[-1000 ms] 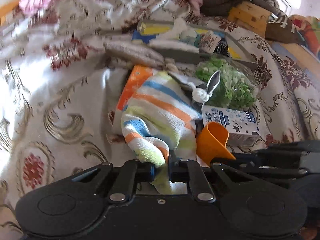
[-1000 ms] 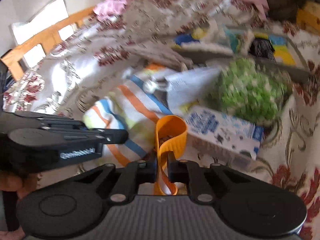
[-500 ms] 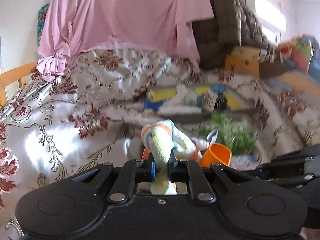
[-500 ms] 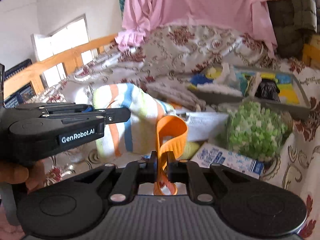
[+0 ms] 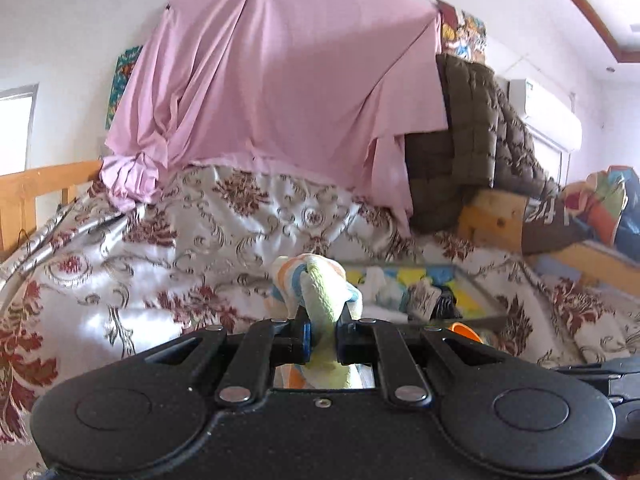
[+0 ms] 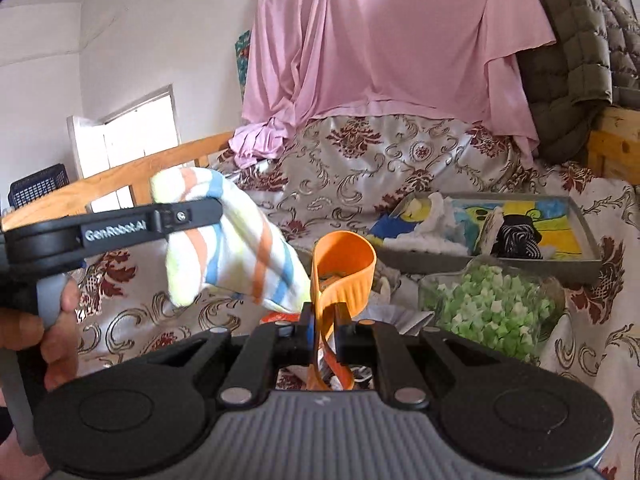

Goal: Organize soft objects
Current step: 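Carry the sock in the left gripper to the frog tray while the right carries the cup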

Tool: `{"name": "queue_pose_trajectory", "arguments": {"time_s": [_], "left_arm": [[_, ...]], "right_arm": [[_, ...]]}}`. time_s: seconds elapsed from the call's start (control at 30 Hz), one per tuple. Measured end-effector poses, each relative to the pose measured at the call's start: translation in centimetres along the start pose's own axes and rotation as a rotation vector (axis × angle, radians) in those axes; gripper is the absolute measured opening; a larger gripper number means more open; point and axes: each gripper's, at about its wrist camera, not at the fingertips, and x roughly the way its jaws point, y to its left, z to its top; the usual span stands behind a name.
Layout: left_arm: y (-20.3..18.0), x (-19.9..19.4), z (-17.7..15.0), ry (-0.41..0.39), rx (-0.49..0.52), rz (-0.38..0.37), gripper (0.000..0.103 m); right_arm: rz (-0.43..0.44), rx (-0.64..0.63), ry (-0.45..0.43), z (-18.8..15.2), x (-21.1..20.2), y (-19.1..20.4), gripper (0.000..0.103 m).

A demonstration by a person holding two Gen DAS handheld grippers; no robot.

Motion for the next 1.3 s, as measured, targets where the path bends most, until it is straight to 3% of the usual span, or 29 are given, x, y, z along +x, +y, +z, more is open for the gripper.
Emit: {"name": "queue_pose_trajectory", "arguments": {"time_s": [0.3,0.5,0.9,1.1,1.3], "left_arm": [[-0.7,1.1,3.0,-0.047,0.007,-0.072,0.011],[-2.2,4.6,6.1,-0.08,0.052,-0.126,0.011],[-8.4,19.0,10.0,-0.101,0.124,-0.222,0.012],[-12.1,25.3,9.6,-0.092,0.143,-0.27,0.012],[-14.7,29.9,8.3,-0.012,0.111,-0.325,0.012]], "right_arm": [[-0.054,0.044,-0.084,2.4,0.3,-3.0,0.01],[-0.108,0.132,-0.128,5.4,3.0,-8.8,0.011],[-0.245,0.253,-0.173,8.8,10.0,-19.5,0.011],[-0.317,0.307,-0.145,8.1,11.7,-23.5,0.011],[-0.354,0.365,-0.092,6.8,12.5,-25.7,0.011]]}}
